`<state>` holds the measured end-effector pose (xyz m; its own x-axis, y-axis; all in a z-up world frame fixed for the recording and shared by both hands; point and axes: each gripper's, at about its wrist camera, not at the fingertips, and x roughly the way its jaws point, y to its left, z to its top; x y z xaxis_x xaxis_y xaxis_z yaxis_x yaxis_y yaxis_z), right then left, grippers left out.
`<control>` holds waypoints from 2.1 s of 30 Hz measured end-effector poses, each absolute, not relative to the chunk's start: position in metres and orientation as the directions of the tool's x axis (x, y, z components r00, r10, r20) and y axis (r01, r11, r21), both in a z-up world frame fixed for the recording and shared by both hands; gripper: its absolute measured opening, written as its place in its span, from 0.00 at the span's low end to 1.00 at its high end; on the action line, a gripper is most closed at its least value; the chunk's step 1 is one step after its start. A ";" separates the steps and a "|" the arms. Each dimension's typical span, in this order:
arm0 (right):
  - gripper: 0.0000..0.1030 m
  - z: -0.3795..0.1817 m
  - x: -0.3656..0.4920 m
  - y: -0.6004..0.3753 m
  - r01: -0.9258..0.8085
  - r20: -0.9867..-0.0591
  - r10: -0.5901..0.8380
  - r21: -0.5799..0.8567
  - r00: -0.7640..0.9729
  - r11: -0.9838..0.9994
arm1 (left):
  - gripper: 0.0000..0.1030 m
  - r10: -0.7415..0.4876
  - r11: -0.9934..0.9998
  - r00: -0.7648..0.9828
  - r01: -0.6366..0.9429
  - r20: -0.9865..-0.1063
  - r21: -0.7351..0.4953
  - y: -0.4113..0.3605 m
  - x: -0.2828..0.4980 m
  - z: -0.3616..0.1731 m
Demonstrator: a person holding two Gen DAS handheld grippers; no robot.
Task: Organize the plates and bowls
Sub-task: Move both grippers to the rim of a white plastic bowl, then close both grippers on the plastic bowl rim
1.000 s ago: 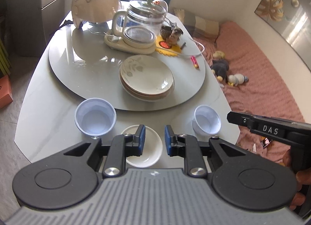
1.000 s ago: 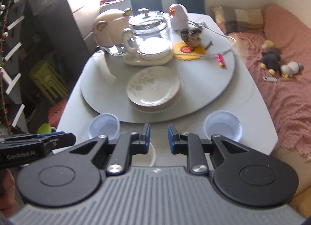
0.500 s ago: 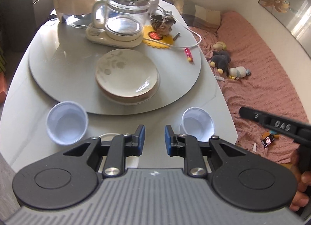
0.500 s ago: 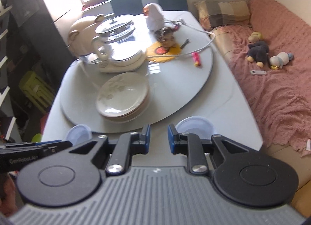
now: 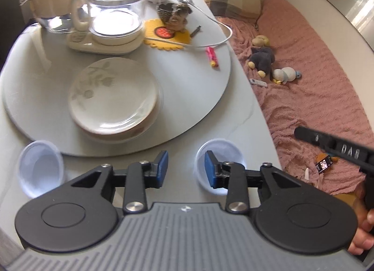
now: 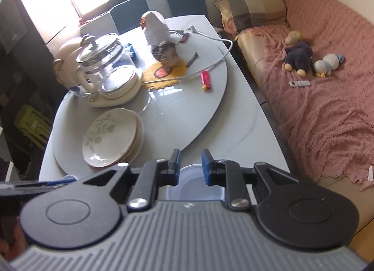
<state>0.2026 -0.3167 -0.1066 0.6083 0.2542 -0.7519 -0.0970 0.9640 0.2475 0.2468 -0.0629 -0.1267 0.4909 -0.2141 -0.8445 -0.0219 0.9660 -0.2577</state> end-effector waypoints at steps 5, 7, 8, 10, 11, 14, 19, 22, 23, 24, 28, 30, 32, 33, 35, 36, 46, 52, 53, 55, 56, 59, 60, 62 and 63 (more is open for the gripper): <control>0.23 -0.131 0.223 -0.337 -0.089 -0.782 0.266 0.263 0.563 0.961 | 0.45 -0.221 0.966 0.442 -0.027 -0.869 -0.259 -0.082 0.287 -0.153; 0.23 -0.142 0.230 -0.342 -0.097 -0.789 0.280 0.273 0.547 0.957 | 0.45 -0.227 0.965 0.398 -0.032 -0.889 -0.260 -0.090 0.299 -0.170; 0.25 -0.148 0.233 -0.345 -0.097 -0.792 0.280 0.271 0.542 0.958 | 0.45 -0.228 0.966 0.361 -0.035 -0.904 -0.258 -0.094 0.306 -0.181; 0.45 -0.159 0.240 -0.349 -0.086 -0.800 0.274 0.271 0.533 0.959 | 0.45 -0.227 0.970 0.303 -0.017 -0.925 -0.244 -0.103 0.314 -0.199; 0.58 -0.164 0.242 -0.351 -0.082 -0.801 0.279 0.280 0.530 0.957 | 0.45 -0.216 0.973 0.284 -0.010 -0.934 -0.229 -0.108 0.316 -0.207; 0.62 -0.182 0.251 -0.351 -0.110 -0.810 0.323 0.310 0.488 0.944 | 0.45 -0.187 0.980 0.238 -0.023 -0.953 -0.198 -0.113 0.325 -0.229; 0.62 -0.213 0.267 -0.345 -0.127 -0.839 0.373 0.352 0.396 0.927 | 0.45 -0.178 0.978 0.202 -0.072 -0.963 -0.195 -0.112 0.337 -0.258; 0.61 -0.227 0.274 -0.341 -0.132 -0.846 0.384 0.361 0.371 0.923 | 0.45 -0.181 0.976 0.184 -0.088 -0.966 -0.199 -0.113 0.340 -0.272; 0.61 -0.231 0.276 -0.339 -0.129 -0.853 0.376 0.354 0.362 0.926 | 0.45 -0.175 0.977 0.178 -0.092 -0.968 -0.194 -0.116 0.341 -0.277; 0.61 -0.236 0.277 -0.338 -0.121 -0.860 0.371 0.351 0.352 0.929 | 0.45 -0.171 0.977 0.175 -0.096 -0.970 -0.190 -0.117 0.341 -0.281; 0.60 -0.249 0.275 -0.340 -0.087 -0.867 0.382 0.375 0.321 0.923 | 0.45 -0.185 0.971 0.157 -0.126 -0.970 -0.205 -0.117 0.343 -0.293; 0.53 -0.255 0.274 -0.338 -0.093 -0.872 0.392 0.382 0.294 0.919 | 0.45 -0.195 0.969 0.150 -0.122 -0.969 -0.214 -0.118 0.344 -0.298; 0.43 -0.260 0.274 -0.334 -0.123 -0.875 0.405 0.386 0.266 0.914 | 0.44 -0.193 0.970 0.138 -0.124 -0.971 -0.210 -0.121 0.344 -0.303; 0.40 -0.262 0.273 -0.332 -0.134 -0.877 0.405 0.382 0.258 0.914 | 0.44 -0.193 0.969 0.135 -0.127 -0.972 -0.211 -0.122 0.344 -0.306; 0.35 -0.263 0.273 -0.328 -0.148 -0.888 0.386 0.358 0.252 0.922 | 0.39 -0.200 0.966 0.134 -0.136 -0.970 -0.218 -0.124 0.345 -0.311; 0.33 -0.264 0.272 -0.328 -0.152 -0.891 0.376 0.347 0.254 0.925 | 0.36 -0.197 0.966 0.132 -0.142 -0.971 -0.216 -0.124 0.346 -0.313; 0.20 -0.270 0.272 -0.334 -0.137 -0.908 0.343 0.318 0.242 0.938 | 0.22 -0.204 0.958 0.122 -0.180 -0.971 -0.224 -0.124 0.338 -0.322; 0.12 -0.272 0.267 -0.326 -0.143 -0.915 0.334 0.308 0.225 0.941 | 0.18 -0.156 0.970 0.137 -0.165 -0.978 -0.178 -0.130 0.337 -0.318; 0.11 -0.271 0.267 -0.323 -0.154 -0.919 0.322 0.292 0.229 0.944 | 0.16 -0.154 0.970 0.139 -0.167 -0.978 -0.177 -0.132 0.338 -0.318; 0.11 -0.269 0.266 -0.320 -0.174 -0.923 0.308 0.272 0.231 0.946 | 0.13 -0.159 0.968 0.142 -0.174 -0.977 -0.183 -0.133 0.338 -0.318; 0.11 -0.269 0.265 -0.319 -0.177 -0.924 0.307 0.270 0.230 0.946 | 0.12 -0.162 0.967 0.142 -0.175 -0.977 -0.186 -0.133 0.338 -0.318; 0.10 -0.267 0.266 -0.322 -0.176 -0.920 0.320 0.284 0.228 0.943 | 0.11 -0.176 0.965 0.134 -0.170 -0.975 -0.198 -0.131 0.333 -0.318; 0.10 -0.266 0.265 -0.323 -0.176 -0.919 0.322 0.286 0.228 0.942 | 0.11 -0.178 0.966 0.131 -0.165 -0.975 -0.199 -0.132 0.332 -0.317; 0.10 -0.263 0.263 -0.324 -0.179 -0.915 0.329 0.293 0.231 0.939 | 0.11 -0.177 0.968 0.136 -0.156 -0.975 -0.197 -0.132 0.330 -0.314; 0.10 -0.261 0.262 -0.325 -0.183 -0.914 0.333 0.295 0.231 0.938 | 0.11 -0.180 0.967 0.137 -0.155 -0.974 -0.200 -0.131 0.331 -0.313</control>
